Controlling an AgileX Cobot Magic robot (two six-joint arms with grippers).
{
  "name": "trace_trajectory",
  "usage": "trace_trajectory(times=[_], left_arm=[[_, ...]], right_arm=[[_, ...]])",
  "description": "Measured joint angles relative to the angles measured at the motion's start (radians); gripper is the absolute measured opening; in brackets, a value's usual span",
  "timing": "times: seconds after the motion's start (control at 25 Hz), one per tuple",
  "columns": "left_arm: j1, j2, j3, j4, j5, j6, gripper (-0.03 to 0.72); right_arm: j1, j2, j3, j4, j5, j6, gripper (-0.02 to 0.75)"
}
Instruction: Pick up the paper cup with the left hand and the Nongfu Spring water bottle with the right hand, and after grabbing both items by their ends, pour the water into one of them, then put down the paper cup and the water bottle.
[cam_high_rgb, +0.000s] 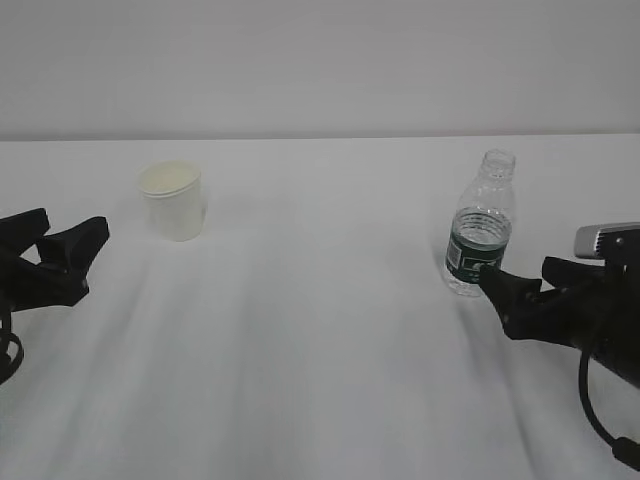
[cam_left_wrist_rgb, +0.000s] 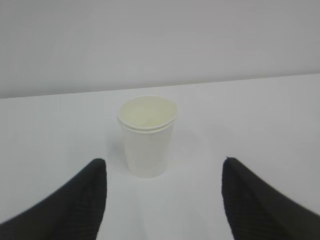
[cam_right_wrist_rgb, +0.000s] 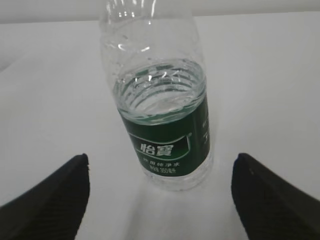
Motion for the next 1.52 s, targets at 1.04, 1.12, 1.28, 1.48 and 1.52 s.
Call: trace_trajectory(times=[1.04,1.12,1.28,1.48,1.52], left_arm=[[0.0,0.001,0.0,0.002,0.0,0.0,0.514],[0.0,0.001,0.0,0.002,0.0,0.0,0.514],[0.0,0.001,0.0,0.002,0.0,0.0,0.514],[0.0,0.001,0.0,0.002,0.0,0.0,0.513],[0.0,0.001,0.0,0.002,0.0,0.0,0.513]], right_arm=[[0.0,0.207,-0.212,-0.012,-0.001,-0.063,0.671],[0.0,0.207,-0.226,-0.012,-0.001,-0.063,0.671],[0.0,0.207,-0.25,-0.013,-0.001,-0.063,0.671],[0.0,0.207,-0.268,-0.015,-0.001,-0.063,0.67],[0.0,0.207,-0.273,-0.017,-0.001,-0.063,0.67]])
